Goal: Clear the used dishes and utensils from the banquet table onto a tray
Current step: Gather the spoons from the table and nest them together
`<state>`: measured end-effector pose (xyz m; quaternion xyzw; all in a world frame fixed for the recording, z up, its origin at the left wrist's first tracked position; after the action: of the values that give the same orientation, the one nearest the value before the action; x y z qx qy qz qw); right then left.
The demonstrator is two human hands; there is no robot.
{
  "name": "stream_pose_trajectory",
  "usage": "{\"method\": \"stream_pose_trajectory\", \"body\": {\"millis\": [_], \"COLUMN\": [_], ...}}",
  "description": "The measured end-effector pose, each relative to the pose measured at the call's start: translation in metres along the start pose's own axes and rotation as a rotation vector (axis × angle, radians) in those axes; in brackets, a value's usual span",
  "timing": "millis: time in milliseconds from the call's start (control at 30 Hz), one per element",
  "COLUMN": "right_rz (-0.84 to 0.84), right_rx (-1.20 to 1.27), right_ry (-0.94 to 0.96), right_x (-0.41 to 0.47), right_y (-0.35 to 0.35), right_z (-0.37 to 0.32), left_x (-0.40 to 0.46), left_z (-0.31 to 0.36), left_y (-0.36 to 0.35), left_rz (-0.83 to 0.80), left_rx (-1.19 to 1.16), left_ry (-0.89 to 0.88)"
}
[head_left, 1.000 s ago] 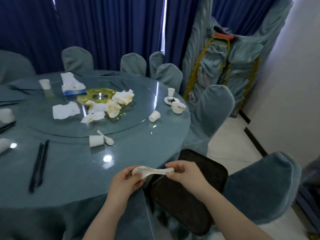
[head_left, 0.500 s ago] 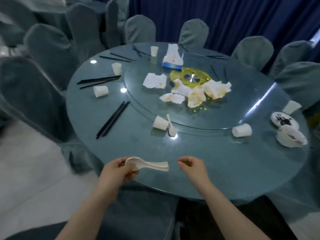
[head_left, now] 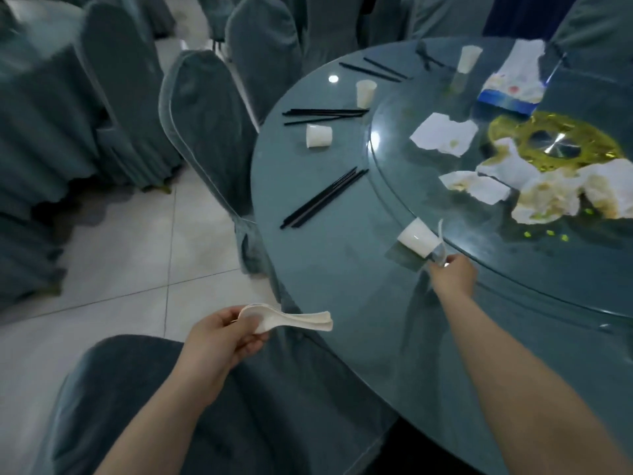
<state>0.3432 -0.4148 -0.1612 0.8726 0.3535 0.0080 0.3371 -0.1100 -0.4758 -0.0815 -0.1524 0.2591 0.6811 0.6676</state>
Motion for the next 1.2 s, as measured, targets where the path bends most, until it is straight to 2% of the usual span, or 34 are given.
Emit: {"method": "stream_pose_trajectory", "body": {"millis": [133, 233, 400, 600, 767, 900, 1033, 1200], "right_rz": [0.056, 0.097, 0.071, -0.062, -0.268, -0.291, -0.321, -0.326], "right_rx": [0.050, 0.190, 0.420, 0.686, 0.858, 0.676, 0.174, 0.006], "right_ry": [-0.014, 0.025, 0.096, 0.134, 0.171, 0.305, 0.474, 0.541], "right_x": [-0.009, -0.040, -0.108, -0.185, -0.238, -0.274, -0.316, -0.347], "right_y": [0.017, 0.038, 0.064, 0.087, 0.083, 0.082, 0.053, 0.038], "right_z": [0.006, 0.012, 0.005, -0.027, -0.062, -0.089, -0.114, -0.127], "left_x": [-0.004, -0.007, -0.015, -0.037, -0.056, -0.069, -0.083, -0.093], "left_z": [0.000, -0.002, -0.008, -0.010, -0.002, 0.005, 0.006, 0.003], "left_y": [0.004, -0.005, -0.018, -0.030, -0.034, -0.036, -0.039, -0.034], "left_rz": [0.019, -0.026, -0.106, -0.227, -0.332, -0.381, -0.436, -0.482], "left_rx": [-0.031, -0.017, -0.029, -0.027, -0.044, -0.036, -0.018, -0.024], "left_ry": [0.003, 0.000, 0.005, 0.007, -0.029, -0.059, -0.091, -0.144]}}
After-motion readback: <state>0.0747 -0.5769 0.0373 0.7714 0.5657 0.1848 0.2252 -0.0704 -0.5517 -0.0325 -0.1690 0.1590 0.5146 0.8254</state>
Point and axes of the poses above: each hand's wrist, its own x-axis towards the middle knuckle, its own y-axis out of the back of the hand, z = x × y, the point moved 10 cm from there along x, towards the middle knuckle, and after that the axes turned 12 degrees about x, right-handed, at the moved point
